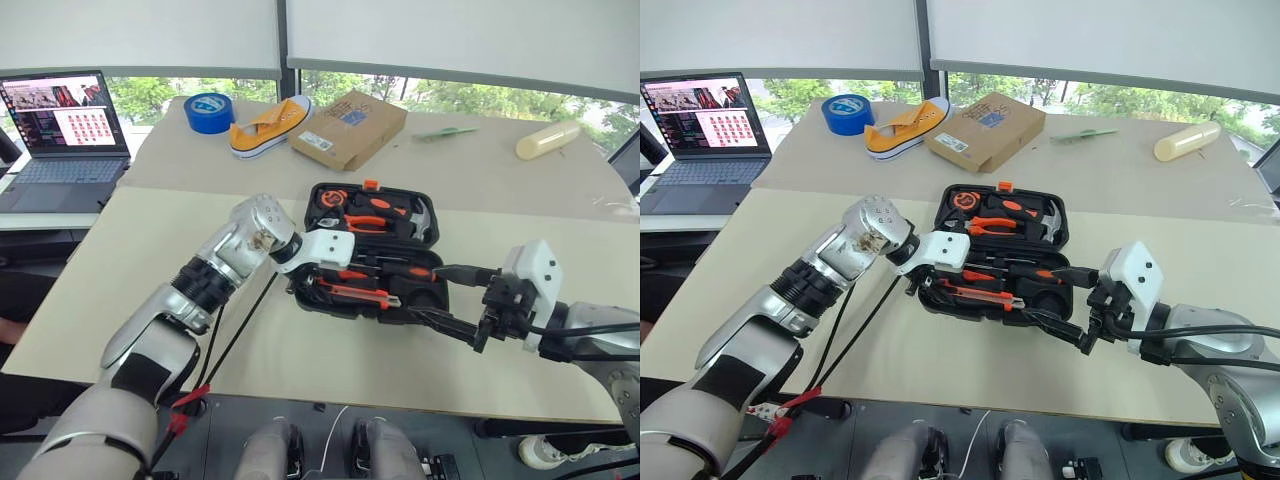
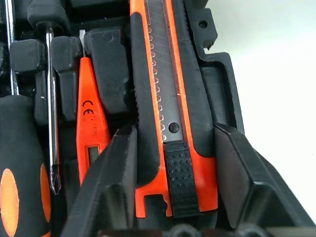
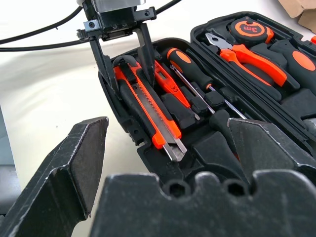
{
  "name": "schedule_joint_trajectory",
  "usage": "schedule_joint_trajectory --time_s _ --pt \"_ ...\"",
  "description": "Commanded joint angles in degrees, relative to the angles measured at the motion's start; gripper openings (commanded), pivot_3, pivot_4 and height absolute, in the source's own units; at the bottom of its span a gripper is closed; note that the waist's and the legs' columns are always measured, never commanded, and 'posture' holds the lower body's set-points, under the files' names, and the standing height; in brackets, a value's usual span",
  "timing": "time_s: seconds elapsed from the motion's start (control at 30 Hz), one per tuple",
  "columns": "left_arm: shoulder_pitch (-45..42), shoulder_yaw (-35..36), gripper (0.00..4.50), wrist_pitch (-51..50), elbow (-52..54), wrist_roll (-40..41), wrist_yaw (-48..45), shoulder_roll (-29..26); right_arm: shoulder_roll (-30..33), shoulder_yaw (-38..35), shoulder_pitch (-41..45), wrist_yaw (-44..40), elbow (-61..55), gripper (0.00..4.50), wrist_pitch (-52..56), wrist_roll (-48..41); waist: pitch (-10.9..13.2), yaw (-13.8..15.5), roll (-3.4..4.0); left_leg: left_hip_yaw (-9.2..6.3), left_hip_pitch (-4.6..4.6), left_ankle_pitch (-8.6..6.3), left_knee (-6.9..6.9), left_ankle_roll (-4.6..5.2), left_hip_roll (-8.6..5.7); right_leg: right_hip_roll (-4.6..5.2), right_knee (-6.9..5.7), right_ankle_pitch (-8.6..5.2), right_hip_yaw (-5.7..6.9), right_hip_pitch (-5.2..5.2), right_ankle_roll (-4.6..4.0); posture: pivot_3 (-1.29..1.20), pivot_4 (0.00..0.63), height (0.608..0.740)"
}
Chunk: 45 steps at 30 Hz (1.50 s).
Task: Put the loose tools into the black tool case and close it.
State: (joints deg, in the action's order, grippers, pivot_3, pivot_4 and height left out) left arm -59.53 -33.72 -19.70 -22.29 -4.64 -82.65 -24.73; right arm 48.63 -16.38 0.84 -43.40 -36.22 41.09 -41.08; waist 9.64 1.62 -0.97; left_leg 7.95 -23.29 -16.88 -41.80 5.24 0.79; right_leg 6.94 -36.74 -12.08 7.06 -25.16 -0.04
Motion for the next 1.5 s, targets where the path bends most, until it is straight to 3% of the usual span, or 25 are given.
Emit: schedule_joint_trajectory --time_s 0.03,0.1,0.2,0.43,0.47,0.57,1.27,1.5 --pt "-2.14 3.36 3.89 -5.15 2.33 3.09 -2.54 -0.03 -0.30 -0.53 0.61 0.23 -0.91 4.50 -0.91 -0.46 0.00 -0.05 0.00 0.00 0.00 0.00 0.00 0.00 0.00 0.00 0.00 0.00 0.00 0.00 0.00 0.00 0.150 0.731" --pt "-2.87 5.50 4.41 -8.15 3.10 5.25 -3.92 -0.70 -0.44 -0.27 0.61 0.16 -0.74 4.50 -1.02 -0.33 0.00 -0.18 0.00 0.01 -0.03 0.00 0.00 0.00 0.00 -0.02 -0.01 0.00 0.01 -0.03 0.00 0.00 0.150 0.731" --pt "-2.22 6.91 3.89 -7.10 2.57 5.69 -4.49 -2.62 -0.62 0.19 0.62 -0.01 -0.33 4.50 -1.29 0.03 0.00 -0.29 0.00 0.01 -0.03 0.00 0.00 0.00 0.00 -0.02 -0.02 -0.01 0.01 -0.04 0.01 0.00 0.150 0.731" --pt "0.14 7.54 1.41 -3.52 2.66 5.02 -2.61 -3.48 -0.45 0.85 1.40 -0.83 0.77 4.50 -1.55 0.46 0.00 -0.25 0.00 0.01 -0.01 0.00 -0.02 0.00 0.00 0.00 -0.02 -0.01 0.02 -0.01 0.01 0.00 0.150 0.731" --pt "0.44 7.47 0.90 -3.02 2.72 4.86 -2.37 -3.45 -0.39 0.97 1.74 -0.89 1.01 4.50 -1.51 0.49 0.00 -0.25 0.00 0.02 -0.02 0.00 -0.03 0.00 -0.01 0.00 -0.03 0.00 0.02 -0.01 0.01 0.00 0.150 0.731" --pt "1.02 7.26 0.03 -2.30 2.83 4.81 -2.16 -3.17 -0.21 1.26 2.32 -1.18 1.53 4.50 -1.58 0.59 0.00 -0.28 0.00 0.03 0.00 0.00 -0.03 0.00 0.00 -0.01 -0.03 0.00 0.01 -0.01 0.01 0.00 0.150 0.731" --pt "4.14 1.56 0.03 10.18 -5.22 -3.99 2.01 0.42 -0.90 0.79 1.54 -0.86 1.46 4.50 -0.88 1.11 -0.05 0.51 0.01 0.03 0.10 -0.04 -0.08 0.07 -0.02 0.04 -0.02 0.01 0.01 0.12 0.02 0.00 0.150 0.731" --pt "3.16 7.58 0.03 8.76 -4.24 1.04 2.61 1.89 -0.55 -0.28 0.74 -0.49 1.81 4.50 -1.00 1.51 -0.08 0.59 0.01 0.02 0.09 -0.06 -0.10 0.11 -0.02 0.07 -0.02 0.02 0.02 0.14 0.02 0.00 0.150 0.731"
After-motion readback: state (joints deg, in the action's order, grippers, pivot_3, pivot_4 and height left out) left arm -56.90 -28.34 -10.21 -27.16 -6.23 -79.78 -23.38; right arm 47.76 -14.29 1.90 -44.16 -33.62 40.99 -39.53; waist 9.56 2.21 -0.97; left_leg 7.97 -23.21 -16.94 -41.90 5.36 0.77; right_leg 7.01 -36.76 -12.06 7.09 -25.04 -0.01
